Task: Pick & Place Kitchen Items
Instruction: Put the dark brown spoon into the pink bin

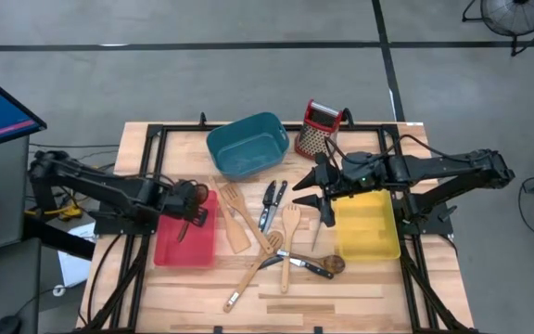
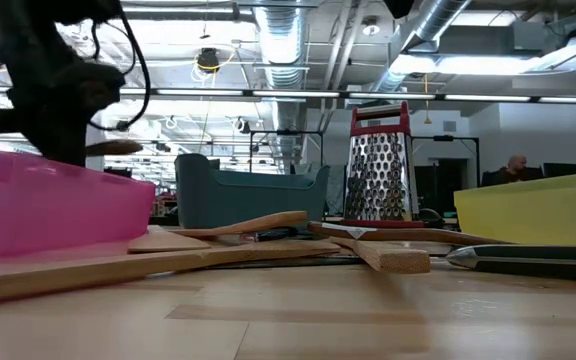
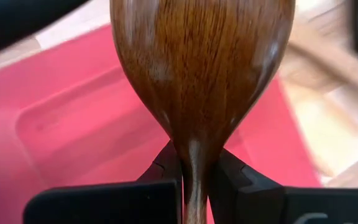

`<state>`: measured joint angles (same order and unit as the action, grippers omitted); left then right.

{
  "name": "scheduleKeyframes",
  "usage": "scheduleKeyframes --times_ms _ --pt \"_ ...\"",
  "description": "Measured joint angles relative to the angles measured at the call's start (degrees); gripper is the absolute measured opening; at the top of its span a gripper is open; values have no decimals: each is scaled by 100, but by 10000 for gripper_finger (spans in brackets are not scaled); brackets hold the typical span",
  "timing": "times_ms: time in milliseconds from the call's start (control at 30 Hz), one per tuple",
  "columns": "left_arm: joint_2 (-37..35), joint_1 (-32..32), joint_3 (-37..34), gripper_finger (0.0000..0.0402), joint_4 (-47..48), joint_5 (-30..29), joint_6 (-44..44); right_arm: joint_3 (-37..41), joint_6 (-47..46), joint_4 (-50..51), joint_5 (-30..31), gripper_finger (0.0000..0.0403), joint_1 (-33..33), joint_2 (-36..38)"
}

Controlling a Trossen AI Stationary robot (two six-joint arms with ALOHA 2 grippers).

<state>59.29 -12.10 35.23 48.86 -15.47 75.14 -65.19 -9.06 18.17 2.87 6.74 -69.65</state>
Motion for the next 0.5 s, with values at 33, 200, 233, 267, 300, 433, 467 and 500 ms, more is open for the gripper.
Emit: scheduleKeyframes --times_ms 33,200,233,267,300,433,467,500 --pt "87 -8 -16 17 -8 60 -1 0 0 2 1 178 0 0" --pt "342 -69 -166 17 -37 415 3 0 2 58 0 178 0 0" --pt "361 -116 -185 17 -89 443 6 0 2 83 0 178 0 0" --pt "369 -166 -218 17 -164 454 14 0 0 110 0 177 0 0" --pt "370 -213 -252 17 -194 456 17 0 1 114 0 176 0 0" --pt "370 -310 -410 17 -349 481 26 0 7 114 0 176 0 0" --pt "370 -309 -458 17 -342 495 39 0 18 114 -1 177 0 0" --pt "370 -310 -508 17 -343 527 56 0 20 114 0 177 0 0"
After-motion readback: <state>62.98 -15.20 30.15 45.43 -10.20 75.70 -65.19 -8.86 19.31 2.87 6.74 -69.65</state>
